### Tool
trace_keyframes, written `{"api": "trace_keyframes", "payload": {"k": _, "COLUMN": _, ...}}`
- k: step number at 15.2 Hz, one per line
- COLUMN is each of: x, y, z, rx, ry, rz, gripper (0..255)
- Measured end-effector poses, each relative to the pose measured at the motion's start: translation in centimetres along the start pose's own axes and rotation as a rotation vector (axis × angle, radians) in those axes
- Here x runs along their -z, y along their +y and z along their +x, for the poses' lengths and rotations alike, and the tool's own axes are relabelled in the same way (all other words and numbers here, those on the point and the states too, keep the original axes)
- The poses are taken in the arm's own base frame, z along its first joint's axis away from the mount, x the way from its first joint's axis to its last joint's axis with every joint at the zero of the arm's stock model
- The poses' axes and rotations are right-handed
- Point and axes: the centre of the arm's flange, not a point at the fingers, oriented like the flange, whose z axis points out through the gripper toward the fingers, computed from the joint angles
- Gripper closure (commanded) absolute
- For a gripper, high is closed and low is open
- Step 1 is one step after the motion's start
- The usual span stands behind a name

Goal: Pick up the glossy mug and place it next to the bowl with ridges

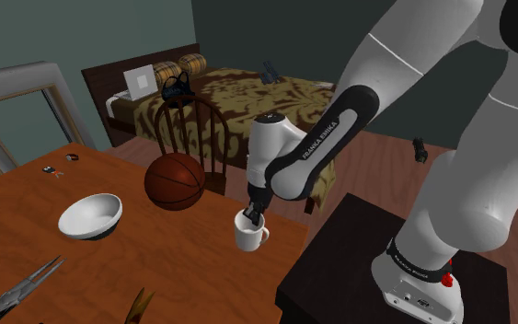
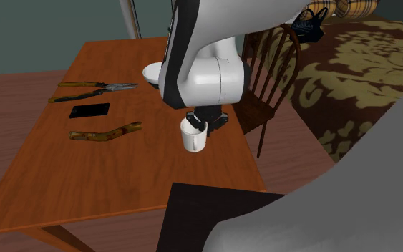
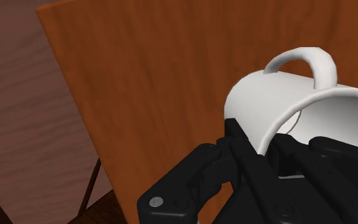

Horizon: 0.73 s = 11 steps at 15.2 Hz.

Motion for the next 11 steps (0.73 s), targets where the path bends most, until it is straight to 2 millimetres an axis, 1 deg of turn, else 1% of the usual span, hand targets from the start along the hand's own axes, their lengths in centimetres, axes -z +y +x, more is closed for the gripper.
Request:
{"api": "trace_keyframes", "payload": {"k": 4, "x": 2.2, "y": 0.0, "z": 0.3, "rx": 0.000, "ry": 0.000, "rz": 0.000, "gripper": 255}}
{"api": "trace_keyframes", "payload": {"k": 9, "x": 4.7, "y": -0.1, "z": 0.1, "rx": 0.000, "ry": 0.000, "rz": 0.000, "gripper": 255}}
{"api": "trace_keyframes", "payload": {"k": 10, "x": 5.2, "y": -0.1, "z": 0.2, "rx": 0.000, "ry": 0.000, "rz": 0.000, "gripper": 255}}
{"api": "trace_keyframes", "payload": {"k": 11, "x": 5.5, "y": -0.4, "z": 0.8, "rx": 0.000, "ry": 0.000, "rz": 0.000, "gripper": 255}}
